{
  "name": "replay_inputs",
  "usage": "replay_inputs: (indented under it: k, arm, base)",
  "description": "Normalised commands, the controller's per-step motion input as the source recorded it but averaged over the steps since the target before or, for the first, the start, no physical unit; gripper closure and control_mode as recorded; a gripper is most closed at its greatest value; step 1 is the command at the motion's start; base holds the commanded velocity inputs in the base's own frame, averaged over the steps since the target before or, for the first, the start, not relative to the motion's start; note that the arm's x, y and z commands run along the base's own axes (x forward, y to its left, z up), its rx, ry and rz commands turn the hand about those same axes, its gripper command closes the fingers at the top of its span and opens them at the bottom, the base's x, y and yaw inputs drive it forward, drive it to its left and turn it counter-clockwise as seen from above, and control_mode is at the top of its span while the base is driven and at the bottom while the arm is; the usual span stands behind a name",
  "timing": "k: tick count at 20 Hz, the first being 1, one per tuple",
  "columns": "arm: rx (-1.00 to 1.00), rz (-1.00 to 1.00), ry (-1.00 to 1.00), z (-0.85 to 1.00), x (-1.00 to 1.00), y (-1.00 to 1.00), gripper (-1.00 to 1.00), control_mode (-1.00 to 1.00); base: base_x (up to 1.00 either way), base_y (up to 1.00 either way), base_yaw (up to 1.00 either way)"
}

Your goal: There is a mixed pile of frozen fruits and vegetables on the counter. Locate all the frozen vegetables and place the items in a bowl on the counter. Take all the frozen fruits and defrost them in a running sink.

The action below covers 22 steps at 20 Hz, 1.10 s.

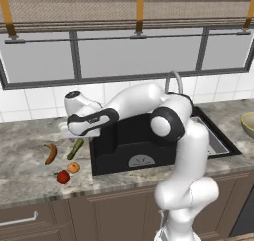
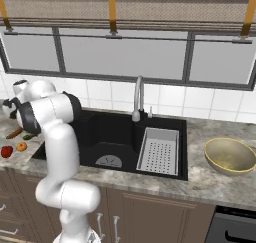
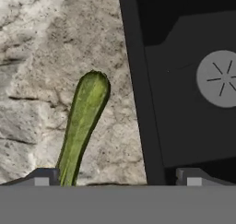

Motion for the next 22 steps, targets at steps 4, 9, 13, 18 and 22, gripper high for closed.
replay_inputs:
  k: [4,9,13,18,22]
  arm:
    - [0.0,-0.1,0.07,-0.53,0.19,0.08,-1.0,-1.0]
    - [0.0,-0.08,0.04,-0.29,0.38,0.21,-1.0,-1.0]
    - [0.0,-0.04,0.03,-0.15,0.43,0.13,-1.0,-1.0]
    - [0.0,-0.04,0.12,-0.45,0.1,-0.05,-1.0,-1.0]
    - [0.01,-0.06,0.07,-0.48,-0.06,-0.01,-1.0,-1.0]
  base:
    - [0.0,0.0,0.0]
    - [0.0,0.0,0.0]
    - [0.0,0.0,0.0]
    - [0.0,0.0,0.0]
    - [0.0,0.0,0.0]
